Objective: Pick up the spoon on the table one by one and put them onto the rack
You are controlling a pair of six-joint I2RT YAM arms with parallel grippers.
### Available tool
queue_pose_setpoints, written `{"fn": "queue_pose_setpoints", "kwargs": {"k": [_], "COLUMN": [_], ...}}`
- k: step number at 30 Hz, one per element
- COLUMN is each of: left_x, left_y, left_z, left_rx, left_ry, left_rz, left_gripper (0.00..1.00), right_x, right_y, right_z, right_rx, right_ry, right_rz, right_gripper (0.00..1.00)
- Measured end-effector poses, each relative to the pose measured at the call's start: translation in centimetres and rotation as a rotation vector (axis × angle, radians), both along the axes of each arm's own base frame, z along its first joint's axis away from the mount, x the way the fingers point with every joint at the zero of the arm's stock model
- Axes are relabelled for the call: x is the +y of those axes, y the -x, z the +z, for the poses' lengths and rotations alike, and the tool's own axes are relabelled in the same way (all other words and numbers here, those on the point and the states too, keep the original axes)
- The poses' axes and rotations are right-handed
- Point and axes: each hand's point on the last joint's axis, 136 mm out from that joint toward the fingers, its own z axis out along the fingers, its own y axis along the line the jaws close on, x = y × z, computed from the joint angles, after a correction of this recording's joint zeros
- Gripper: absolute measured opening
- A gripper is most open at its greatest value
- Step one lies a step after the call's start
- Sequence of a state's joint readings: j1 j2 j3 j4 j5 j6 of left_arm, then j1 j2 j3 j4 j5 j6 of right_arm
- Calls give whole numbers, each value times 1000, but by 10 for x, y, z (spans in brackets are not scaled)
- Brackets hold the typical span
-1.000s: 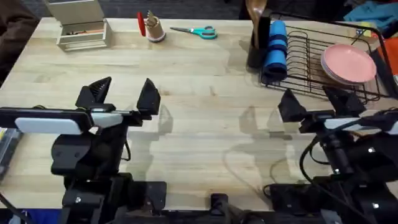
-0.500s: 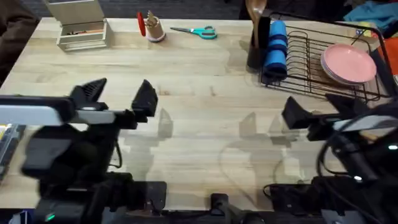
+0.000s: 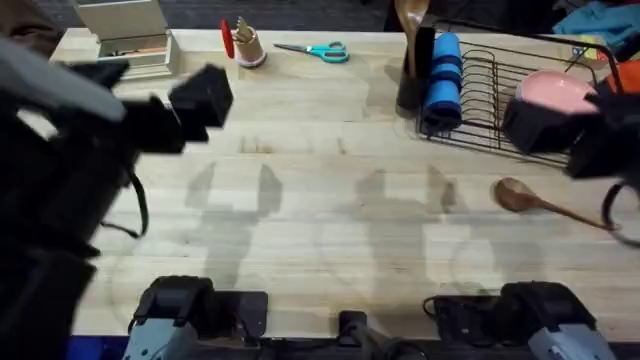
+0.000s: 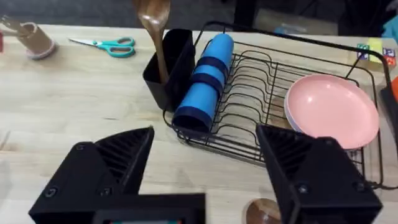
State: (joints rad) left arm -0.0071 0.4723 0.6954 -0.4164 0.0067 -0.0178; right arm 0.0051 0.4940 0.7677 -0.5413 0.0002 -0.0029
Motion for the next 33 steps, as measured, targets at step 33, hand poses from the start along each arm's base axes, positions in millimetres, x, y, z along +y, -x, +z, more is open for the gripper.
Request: {"fn": "queue_pose_setpoints", "kwargs": {"k": [33], "left_x": [-1], "left_y": [-55], "left_z": [37], "left_rx": [156], "left_ry": [-1], "left_rz": [-1], "left_gripper": [993], "right_x": [-37], "right_y": [-18], "right_z": [-15], "right_rx": [452], "right_ry": [23], "right_rz": [-97], "right_gripper": [994]}}
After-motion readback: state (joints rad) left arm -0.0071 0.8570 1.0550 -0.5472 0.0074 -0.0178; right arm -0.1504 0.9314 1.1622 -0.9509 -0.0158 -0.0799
